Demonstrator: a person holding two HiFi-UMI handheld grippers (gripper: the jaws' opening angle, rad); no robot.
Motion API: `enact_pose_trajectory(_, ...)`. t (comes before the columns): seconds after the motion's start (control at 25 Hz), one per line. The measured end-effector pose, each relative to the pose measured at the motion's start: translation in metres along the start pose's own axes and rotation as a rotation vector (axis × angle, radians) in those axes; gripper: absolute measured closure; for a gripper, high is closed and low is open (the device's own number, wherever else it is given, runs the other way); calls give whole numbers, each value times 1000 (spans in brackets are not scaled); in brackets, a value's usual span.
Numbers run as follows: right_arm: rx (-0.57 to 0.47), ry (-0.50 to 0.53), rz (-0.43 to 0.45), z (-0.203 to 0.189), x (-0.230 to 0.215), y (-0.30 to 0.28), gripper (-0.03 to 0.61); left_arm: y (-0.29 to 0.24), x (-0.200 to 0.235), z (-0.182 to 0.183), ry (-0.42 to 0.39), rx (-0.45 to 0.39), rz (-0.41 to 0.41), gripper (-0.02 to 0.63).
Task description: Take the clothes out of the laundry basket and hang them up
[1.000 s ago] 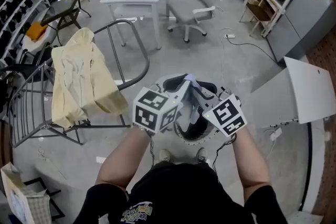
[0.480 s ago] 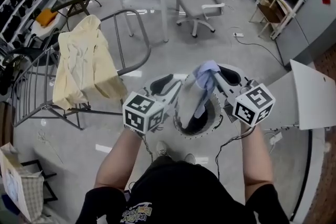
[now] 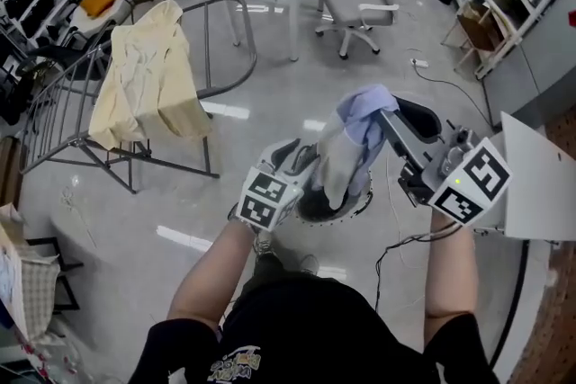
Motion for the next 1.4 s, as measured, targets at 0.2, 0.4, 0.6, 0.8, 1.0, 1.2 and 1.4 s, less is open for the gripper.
enact_pose_trajectory(0.2,-42,44,67,28,25,19,552,-4,-37,-21,-39,1,6,366)
enact_pose_trajectory(0.4,-43,9,72,17,25,23,552,3,-43,-41,-5,48,93,573)
enact_pose_trajectory(0.6,-16,-74,-35,-10,2,33,552,47,-5,-50,221,67,207,601)
enact_pose_trajectory(0.8,12,-180,-73,-48,-6,11,552,109,65,-51,331,1,342,601)
enact_pose_trajectory(1.0,19,-236,-24,-70,13,-42,552,184,127,-42,395,-91,467,601)
enact_pose_trajectory(1.2,31,-274,38,-84,51,-115,552,269,185,-42,416,-164,568,601)
enact_pose_trajectory(1.4,48,-283,123,-87,104,-199,552,358,241,-55,435,-221,681,601)
Point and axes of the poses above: the fingertips, and each gripper's own axes: y backward along the fingers, x to its left, z out of its top, the point moved 2 cm from there along y, backward along the fingers, and after that the axes turned 13 degrees about z, right-handed, at the moved point
